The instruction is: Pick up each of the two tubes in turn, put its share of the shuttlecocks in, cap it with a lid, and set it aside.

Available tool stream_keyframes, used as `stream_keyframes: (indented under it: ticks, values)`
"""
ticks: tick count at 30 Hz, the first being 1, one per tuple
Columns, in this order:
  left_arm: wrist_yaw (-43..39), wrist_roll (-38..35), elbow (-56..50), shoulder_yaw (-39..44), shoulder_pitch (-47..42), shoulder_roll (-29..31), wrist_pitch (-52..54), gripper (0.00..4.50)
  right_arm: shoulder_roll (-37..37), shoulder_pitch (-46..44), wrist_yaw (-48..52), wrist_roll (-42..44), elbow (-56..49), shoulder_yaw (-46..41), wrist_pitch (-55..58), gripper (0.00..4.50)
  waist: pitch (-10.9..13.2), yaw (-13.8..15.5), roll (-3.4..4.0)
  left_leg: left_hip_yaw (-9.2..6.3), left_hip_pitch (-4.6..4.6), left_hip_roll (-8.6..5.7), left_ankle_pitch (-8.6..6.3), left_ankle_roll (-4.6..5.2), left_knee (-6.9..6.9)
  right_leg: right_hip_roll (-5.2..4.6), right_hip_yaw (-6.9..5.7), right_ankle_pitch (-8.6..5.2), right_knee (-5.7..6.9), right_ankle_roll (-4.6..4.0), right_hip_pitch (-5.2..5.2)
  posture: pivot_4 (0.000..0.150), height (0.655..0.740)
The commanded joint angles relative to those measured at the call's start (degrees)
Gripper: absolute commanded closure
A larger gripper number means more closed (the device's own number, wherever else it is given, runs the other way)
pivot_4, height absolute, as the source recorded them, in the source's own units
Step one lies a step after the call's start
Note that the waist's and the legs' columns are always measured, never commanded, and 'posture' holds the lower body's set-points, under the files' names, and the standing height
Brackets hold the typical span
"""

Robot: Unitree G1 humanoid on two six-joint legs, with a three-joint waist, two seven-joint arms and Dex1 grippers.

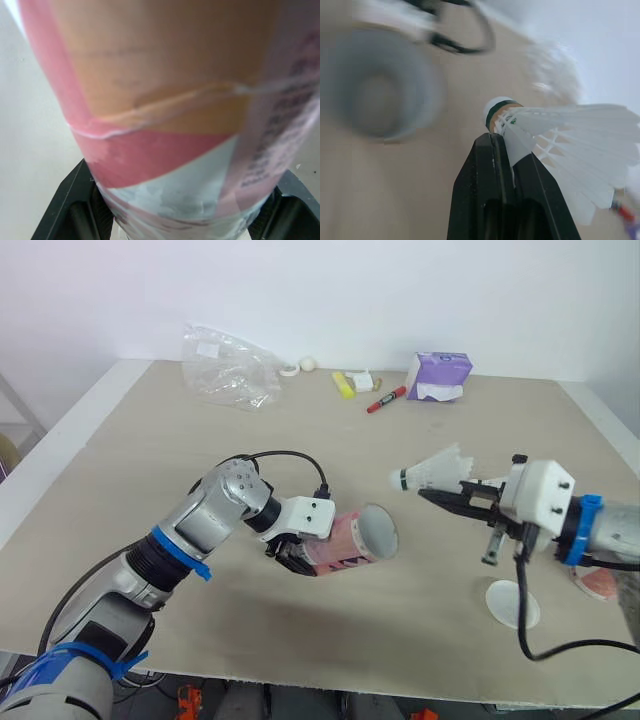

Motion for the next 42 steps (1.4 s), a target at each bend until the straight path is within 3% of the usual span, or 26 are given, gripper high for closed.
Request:
stream_keyframes:
  ticks: [1,15,16,19,24,25,30,35,42]
  values:
    - [0.8,1.0,2.1,-1.1,-0.4,-0.6,1.2,1.64,-2.8,-0.8,2.3,3.0,-4.3,-1.9,0.6,4.47,0.0,0.0,0.00,0.00,-0.01,-0.01,0.02,0.01,0.00,0.00,0.00,0.01,0.00,-0.01,0.00,0.150,0.7400]
    - [1.1,1.4,2.0,-1.8,-0.7,-0.8,2.6,1.64,-3.5,-0.7,3.7,-2.1,-7.1,6.8,-0.7,4.47,0.0,0.2,-0.03,0.03,-0.07,-0.03,0.04,0.03,0.00,-0.07,-0.02,0.00,-0.01,-0.02,-0.04,0.150,0.7400]
    - [1.0,1.4,1.8,-1.7,-0.6,-0.7,2.7,1.64,-3.5,-0.8,3.6,-1.8,-7.1,6.6,-0.4,3.81,0.0,0.2,-0.03,0.03,-0.09,-0.03,0.04,0.03,0.00,-0.07,-0.02,0.00,-0.01,-0.02,-0.04,0.150,0.7400]
    - [1.1,1.5,1.8,-1.7,-0.4,-0.4,2.5,1.64,-3.1,-1.1,2.8,0.8,-7.4,4.8,1.3,2.78,0.0,0.2,-0.04,0.03,-0.10,-0.03,0.04,0.03,0.00,-0.08,-0.02,0.00,-0.01,-0.02,-0.04,0.150,0.7400]
    - [1.1,1.7,1.7,-1.9,-0.2,-0.2,2.2,1.64,-2.4,-0.8,-0.1,5.1,-7.8,1.2,5.9,0.29,0.0,0.2,-0.04,0.01,-0.10,-0.02,0.04,0.03,0.00,-0.07,-0.02,0.00,-0.01,-0.02,-0.04,0.150,0.7400]
    - [1.1,1.8,1.7,-2.0,-0.2,-0.2,2.1,1.64,-1.8,-0.1,-1.8,7.0,-6.9,-1.2,8.4,0.02,0.0,0.2,-0.05,0.01,-0.09,-0.02,0.04,0.03,0.00,-0.07,-0.02,0.00,-0.01,-0.02,-0.04,0.150,0.7400]
    - [1.4,1.9,1.8,-2.1,-0.4,-0.5,1.9,1.64,3.3,6.0,-12.1,8.9,1.9,-10.7,18.6,0.02,0.0,0.4,-0.34,-0.01,-0.11,-0.01,0.04,0.03,0.00,-0.06,-0.04,-0.02,-0.01,-0.05,-0.02,0.150,0.7400]
    - [1.3,1.8,1.0,-2.5,-0.1,-0.5,2.0,1.64,7.8,5.3,-26.1,0.6,11.4,-10.9,22.2,0.02,0.0,0.4,-0.22,0.07,-0.08,-0.02,0.04,0.03,0.00,-0.10,0.00,0.01,-0.01,-0.06,-0.06,0.150,0.7400]
    - [1.3,1.7,0.4,-2.6,0.1,-0.4,2.4,1.64,12.9,1.4,-34.9,-5.7,18.7,-8.2,21.4,0.02,-0.1,0.3,-0.08,0.07,-0.10,-0.02,0.05,0.05,-0.04,-0.06,0.00,0.01,-0.02,-0.07,-0.08,0.150,0.7400]
